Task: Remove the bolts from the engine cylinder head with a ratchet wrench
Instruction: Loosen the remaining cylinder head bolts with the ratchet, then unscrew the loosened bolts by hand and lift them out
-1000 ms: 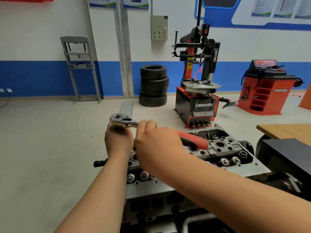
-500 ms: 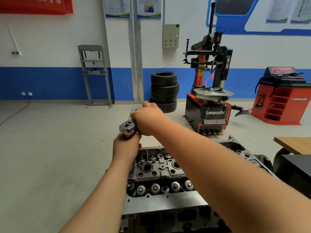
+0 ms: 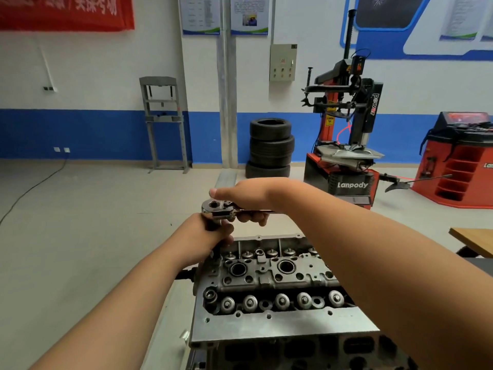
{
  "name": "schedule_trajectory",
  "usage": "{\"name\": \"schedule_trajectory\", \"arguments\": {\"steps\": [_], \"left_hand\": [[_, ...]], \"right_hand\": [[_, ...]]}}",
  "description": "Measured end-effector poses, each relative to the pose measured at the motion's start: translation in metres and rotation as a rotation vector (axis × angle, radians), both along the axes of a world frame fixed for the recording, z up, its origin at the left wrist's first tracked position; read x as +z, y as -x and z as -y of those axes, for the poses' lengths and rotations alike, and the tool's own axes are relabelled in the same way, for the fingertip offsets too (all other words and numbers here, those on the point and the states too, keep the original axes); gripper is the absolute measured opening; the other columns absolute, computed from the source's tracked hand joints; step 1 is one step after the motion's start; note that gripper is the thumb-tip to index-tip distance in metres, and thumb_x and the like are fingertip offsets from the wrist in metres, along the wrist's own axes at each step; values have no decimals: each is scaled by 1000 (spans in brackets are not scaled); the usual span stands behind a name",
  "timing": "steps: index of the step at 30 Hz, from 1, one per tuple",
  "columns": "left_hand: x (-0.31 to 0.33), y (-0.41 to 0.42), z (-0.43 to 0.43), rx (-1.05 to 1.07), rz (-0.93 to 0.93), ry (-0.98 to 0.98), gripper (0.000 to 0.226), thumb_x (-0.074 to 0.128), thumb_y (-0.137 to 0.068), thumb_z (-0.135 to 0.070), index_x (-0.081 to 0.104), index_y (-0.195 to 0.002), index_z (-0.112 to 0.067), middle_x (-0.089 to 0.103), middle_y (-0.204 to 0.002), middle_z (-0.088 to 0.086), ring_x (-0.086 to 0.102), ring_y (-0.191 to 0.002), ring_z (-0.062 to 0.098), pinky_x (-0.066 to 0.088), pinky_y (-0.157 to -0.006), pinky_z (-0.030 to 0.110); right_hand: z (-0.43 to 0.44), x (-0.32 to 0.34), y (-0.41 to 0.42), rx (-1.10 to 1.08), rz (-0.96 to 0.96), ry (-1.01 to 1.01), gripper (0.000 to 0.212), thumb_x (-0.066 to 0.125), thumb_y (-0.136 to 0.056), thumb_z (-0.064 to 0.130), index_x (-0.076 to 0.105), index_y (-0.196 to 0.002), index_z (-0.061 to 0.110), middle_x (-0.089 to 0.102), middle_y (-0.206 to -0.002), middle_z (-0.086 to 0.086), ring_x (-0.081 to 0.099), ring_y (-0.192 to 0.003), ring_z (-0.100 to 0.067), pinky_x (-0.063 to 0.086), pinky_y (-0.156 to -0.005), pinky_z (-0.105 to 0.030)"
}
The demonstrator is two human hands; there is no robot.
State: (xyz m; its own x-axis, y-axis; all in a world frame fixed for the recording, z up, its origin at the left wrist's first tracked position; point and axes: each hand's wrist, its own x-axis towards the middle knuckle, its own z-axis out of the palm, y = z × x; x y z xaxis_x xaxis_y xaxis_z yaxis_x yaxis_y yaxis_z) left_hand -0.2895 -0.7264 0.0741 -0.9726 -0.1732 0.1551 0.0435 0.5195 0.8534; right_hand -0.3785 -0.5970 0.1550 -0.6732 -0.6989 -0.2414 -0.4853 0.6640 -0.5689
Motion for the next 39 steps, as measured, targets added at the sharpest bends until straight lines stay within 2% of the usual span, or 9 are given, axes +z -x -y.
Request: {"name": "schedule_trajectory", "arguments": {"steps": [9, 13, 16, 20, 24, 26, 28, 31, 39], "left_hand": [[5, 1, 18, -95, 85, 40, 5, 65, -86, -28, 70, -87, -26, 75, -88, -6, 70, -86, 12, 54, -88, 36], [12, -5, 31, -209, 169, 9, 15, 62, -91, -14, 66, -99, -26, 74, -98, -11, 68, -97, 5, 51, -97, 35], [12, -2, 29, -146, 95, 105, 1, 69, -88, -22, 70, -88, -23, 74, -87, -4, 70, -86, 12, 57, -85, 37], [8, 2, 19, 105, -70, 312, 37, 78, -73, -49, 56, -62, -21, 60, -58, -5, 56, -56, 9, 44, -53, 30], [2, -4, 23, 92, -8, 282, 28, 73, -76, -51, 58, -81, -27, 65, -77, -11, 61, -72, 4, 45, -64, 26], [-1, -10, 27, -68, 69, 102, 16, 70, -85, -30, 61, -97, -31, 72, -95, -14, 66, -91, -1, 50, -87, 26], [-5, -14, 29, -162, 83, 1, 21, 63, -91, -13, 63, -101, -32, 72, -104, -18, 64, -99, -6, 47, -94, 20], [-14, -10, 25, -69, -55, 52, 15, 67, -90, -17, 66, -93, -32, 71, -97, -23, 65, -91, -8, 45, -81, 13], [-50, -1, 9, 227, -375, 1, 26, 81, -74, -24, 56, -71, -32, 66, -73, -17, 58, -63, -3, 41, -58, 6]], "right_hand": [[3, 26, 31, 78, 96, 76, 56, 52, -72, 75, 68, -62, 22, 47, -54, 2, 40, -48, -13, 40, -48, -27], [-21, 13, 42, -23, -26, -59, 63, 50, -73, 75, 65, -74, 14, 53, -53, 3, 47, -45, -14, 46, -49, -27], [-45, -18, 45, -93, 16, -138, 60, 49, -80, 70, 64, -76, 12, 53, -53, 1, 47, -43, -16, 47, -48, -26], [-72, -47, 46, -248, 172, -69, 62, 51, -77, 72, 62, -79, 12, 52, -56, -2, 48, -47, -20, 46, -50, -27], [-75, -53, 39, -214, 149, -84, 63, 51, -76, 72, 63, -82, 10, 54, -51, 0, 50, -44, -18, 46, -49, -25], [-75, -49, 30, -155, 65, -172, 64, 49, -80, 69, 64, -86, 7, 56, -46, 3, 52, -40, -15, 44, -44, -21], [-77, -45, 18, -97, -35, -251, 60, 48, -84, 66, 65, -89, 8, 58, -47, 5, 53, -39, -13, 43, -42, -19], [-80, -39, -2, -30, -126, -331, 47, 50, -87, 58, 64, -87, 13, 65, -60, -1, 60, -48, -16, 47, -50, -23], [-81, -52, -59, 60, -768, -385, 32, 55, -86, 52, 47, -98, 23, 59, -91, -2, 54, -73, -24, 29, -54, -30]]}}
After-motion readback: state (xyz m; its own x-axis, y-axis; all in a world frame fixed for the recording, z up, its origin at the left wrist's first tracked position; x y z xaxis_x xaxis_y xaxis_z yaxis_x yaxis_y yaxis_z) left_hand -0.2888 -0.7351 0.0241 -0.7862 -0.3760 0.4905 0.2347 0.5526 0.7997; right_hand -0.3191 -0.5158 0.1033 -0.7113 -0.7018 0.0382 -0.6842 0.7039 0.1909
